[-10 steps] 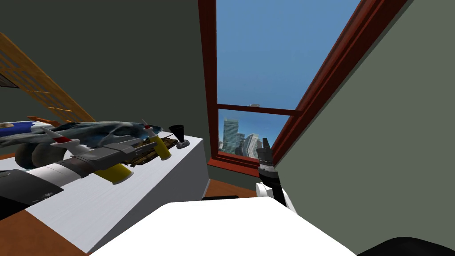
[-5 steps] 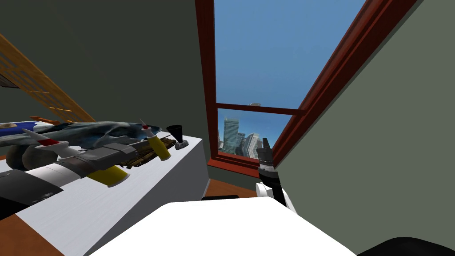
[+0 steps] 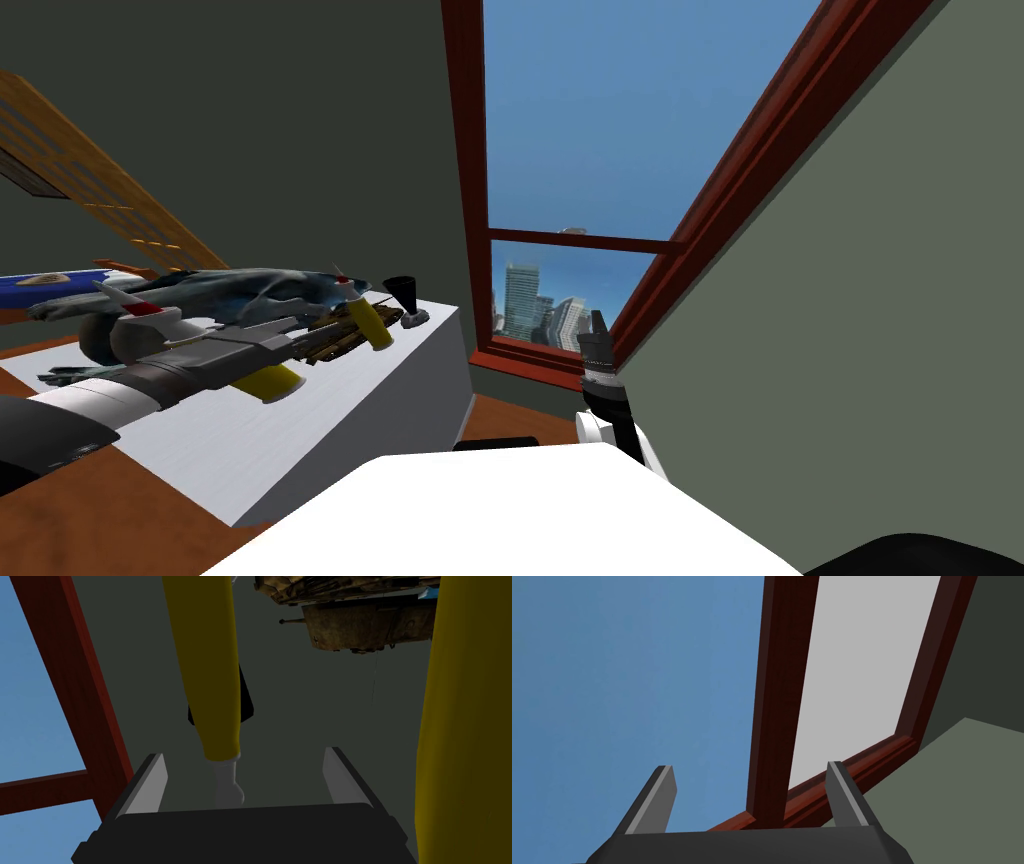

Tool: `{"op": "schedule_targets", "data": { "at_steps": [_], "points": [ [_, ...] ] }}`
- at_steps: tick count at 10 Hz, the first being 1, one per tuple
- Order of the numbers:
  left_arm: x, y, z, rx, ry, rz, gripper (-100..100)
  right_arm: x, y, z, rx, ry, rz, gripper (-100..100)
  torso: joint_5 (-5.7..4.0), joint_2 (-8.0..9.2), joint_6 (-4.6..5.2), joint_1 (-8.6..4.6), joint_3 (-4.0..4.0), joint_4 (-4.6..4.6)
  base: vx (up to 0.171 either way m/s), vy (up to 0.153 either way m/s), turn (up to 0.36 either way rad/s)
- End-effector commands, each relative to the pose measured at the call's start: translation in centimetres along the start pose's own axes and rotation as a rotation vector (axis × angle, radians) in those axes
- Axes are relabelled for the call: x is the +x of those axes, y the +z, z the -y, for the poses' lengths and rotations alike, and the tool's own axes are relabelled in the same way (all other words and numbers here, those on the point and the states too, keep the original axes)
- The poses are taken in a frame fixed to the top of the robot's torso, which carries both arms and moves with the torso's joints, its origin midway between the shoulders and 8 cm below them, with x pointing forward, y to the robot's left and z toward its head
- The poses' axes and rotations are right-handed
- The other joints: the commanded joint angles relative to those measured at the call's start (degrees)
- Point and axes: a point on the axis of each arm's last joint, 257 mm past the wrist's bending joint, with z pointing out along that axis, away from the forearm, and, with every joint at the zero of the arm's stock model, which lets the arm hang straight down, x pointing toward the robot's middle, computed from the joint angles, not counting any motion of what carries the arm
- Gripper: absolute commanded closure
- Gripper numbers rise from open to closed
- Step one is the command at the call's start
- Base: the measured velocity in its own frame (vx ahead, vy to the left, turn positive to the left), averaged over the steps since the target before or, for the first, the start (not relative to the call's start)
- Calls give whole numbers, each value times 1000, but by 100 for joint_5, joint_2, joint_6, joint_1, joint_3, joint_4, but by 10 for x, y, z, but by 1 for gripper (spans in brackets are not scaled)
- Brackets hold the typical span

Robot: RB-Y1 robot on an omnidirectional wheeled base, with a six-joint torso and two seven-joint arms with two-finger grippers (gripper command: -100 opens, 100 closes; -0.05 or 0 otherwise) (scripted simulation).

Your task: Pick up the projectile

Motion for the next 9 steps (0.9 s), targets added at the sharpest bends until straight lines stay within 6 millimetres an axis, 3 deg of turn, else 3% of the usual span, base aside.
{"op": "schedule_targets", "data": {
  "at_steps": [1, 4, 6, 9],
  "points": [
    [13, -9, -24, -73, 10, -19, -100, 0, 0, 0, 0, 0, 0, 0, 0, 0, 0, 0, 0, 0, -201, -35, -14],
    [20, -20, -45, -152, 36, -25, -100, 0, 0, 0, 0, 0, 0, 0, -4, 0, -7, -41, 2, 1, -97, -140, -63],
    [12, -15, -36, -120, 5, 0, -100, 0, 0, 0, 0, 0, 0, 0, -4, -73, -5, -29, -40, -16, 150, -52, -36],
    [4, -4, -14, -35, -73, 24, -100, 0, 0, 0, 1, -1, 0, 0, 17, -120, -4, 55, -70, -29, 160, 89, 33]
  ]
}}
